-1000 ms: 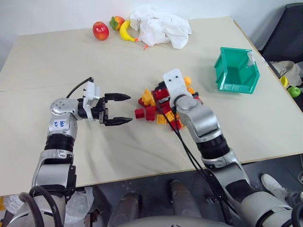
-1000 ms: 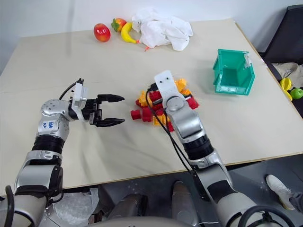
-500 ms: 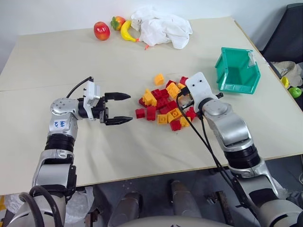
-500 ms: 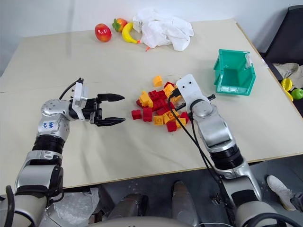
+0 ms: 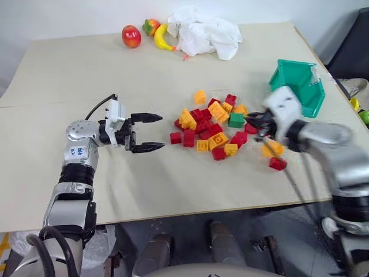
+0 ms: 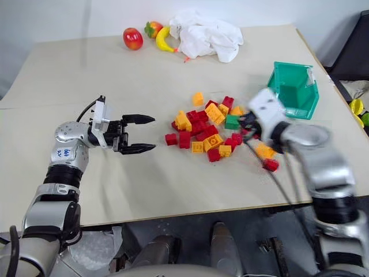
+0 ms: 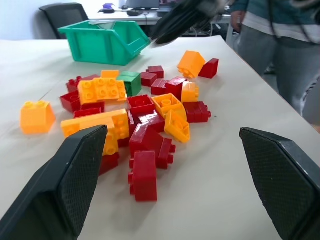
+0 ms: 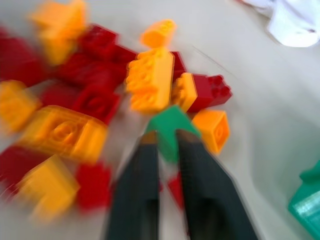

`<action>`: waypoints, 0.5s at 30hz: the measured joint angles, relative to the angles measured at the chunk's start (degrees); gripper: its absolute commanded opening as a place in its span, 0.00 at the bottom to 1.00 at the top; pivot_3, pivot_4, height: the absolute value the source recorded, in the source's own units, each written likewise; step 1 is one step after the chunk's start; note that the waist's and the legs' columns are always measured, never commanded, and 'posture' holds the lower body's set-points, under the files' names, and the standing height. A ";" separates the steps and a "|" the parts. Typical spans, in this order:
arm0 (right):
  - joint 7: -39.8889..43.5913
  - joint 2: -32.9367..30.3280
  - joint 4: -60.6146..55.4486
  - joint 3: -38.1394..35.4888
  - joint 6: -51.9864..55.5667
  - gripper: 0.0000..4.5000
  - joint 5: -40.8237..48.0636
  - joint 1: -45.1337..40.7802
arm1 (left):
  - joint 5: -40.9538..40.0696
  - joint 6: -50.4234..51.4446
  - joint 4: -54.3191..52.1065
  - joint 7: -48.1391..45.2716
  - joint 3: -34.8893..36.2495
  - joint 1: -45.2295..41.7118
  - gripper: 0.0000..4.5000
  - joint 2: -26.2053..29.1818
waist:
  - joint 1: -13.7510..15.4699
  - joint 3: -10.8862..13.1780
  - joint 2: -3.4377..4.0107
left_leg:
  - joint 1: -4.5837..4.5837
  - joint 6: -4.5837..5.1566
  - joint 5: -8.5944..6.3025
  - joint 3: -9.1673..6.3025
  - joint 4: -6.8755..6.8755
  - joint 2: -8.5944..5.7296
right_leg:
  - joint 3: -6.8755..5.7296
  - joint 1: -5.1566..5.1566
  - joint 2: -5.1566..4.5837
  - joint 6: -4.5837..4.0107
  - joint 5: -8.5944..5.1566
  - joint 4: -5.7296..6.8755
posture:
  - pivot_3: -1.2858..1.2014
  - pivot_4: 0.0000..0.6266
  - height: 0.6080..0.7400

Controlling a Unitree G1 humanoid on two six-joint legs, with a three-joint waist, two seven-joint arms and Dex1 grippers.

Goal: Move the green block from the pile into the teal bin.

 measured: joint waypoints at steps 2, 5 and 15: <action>1.82 -1.86 0.05 -3.38 -0.36 0.52 1.38 2.36 | 0.00 0.04 0.09 -0.18 0.06 0.00 1.00 0.05 | 0.05 0.00 0.00 | 0.01 0.01 0.00 0.06 0.01 0.01 | 0.03 0.00 0.00 0.01 0.04 -0.04 | 0.52 0.24 1.00; 4.66 -4.28 -1.04 -7.64 -0.64 0.75 2.64 8.52 | 0.01 0.14 0.05 -0.50 -0.21 -0.53 1.00 -0.74 | 0.19 0.01 0.02 | 0.02 0.00 0.00 0.18 -0.03 0.09 | 0.08 -0.04 0.05 -0.03 0.08 -0.06 | 0.52 0.24 1.00; 11.23 -8.93 -5.50 -31.52 0.21 0.99 2.89 32.20 | -0.09 1.30 0.21 -1.62 0.47 -0.26 1.00 0.08 | 1.56 0.02 0.03 | 0.17 0.13 -0.05 0.42 0.05 0.08 | 0.17 0.21 0.06 0.08 0.26 -0.50 | 0.52 0.24 1.00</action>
